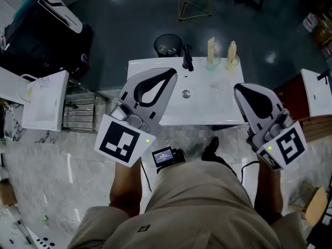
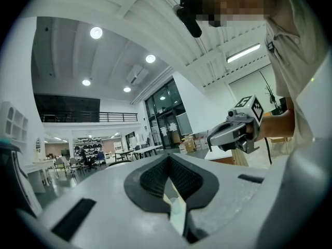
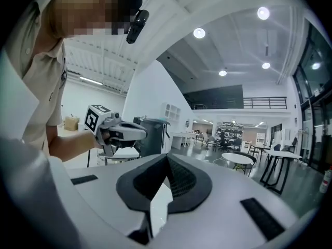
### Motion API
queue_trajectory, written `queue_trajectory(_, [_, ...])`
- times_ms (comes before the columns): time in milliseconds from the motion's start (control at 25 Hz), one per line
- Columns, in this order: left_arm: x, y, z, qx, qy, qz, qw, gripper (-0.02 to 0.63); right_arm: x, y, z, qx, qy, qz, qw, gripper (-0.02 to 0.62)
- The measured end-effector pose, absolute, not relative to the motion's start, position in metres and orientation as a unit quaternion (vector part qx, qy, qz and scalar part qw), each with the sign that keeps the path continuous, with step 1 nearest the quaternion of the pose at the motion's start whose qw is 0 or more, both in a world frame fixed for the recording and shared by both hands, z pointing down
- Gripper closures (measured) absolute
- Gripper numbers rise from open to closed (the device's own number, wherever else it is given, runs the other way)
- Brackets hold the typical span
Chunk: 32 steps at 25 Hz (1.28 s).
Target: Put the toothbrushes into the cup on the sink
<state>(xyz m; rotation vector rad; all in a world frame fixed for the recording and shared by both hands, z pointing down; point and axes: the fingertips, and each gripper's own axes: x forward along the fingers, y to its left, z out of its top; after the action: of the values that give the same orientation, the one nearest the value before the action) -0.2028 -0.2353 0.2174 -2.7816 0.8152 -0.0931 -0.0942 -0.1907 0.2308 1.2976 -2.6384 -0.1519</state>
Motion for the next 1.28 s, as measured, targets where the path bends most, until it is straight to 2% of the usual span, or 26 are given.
queue_trajectory(280, [-0.213,-0.217,0.224,-0.954,0.272,-0.042,0.118,0.6,-0.112,-0.179,0.218,0.421,-0.899,-0.06,0.1,0.591])
queue_trajectory(1280, [-0.207,-0.194,0.233,-0.957,0.26,-0.047,0.116,0.6,-0.108,-0.154,0.228,0.428,-0.892,-0.057,0.133,0.592])
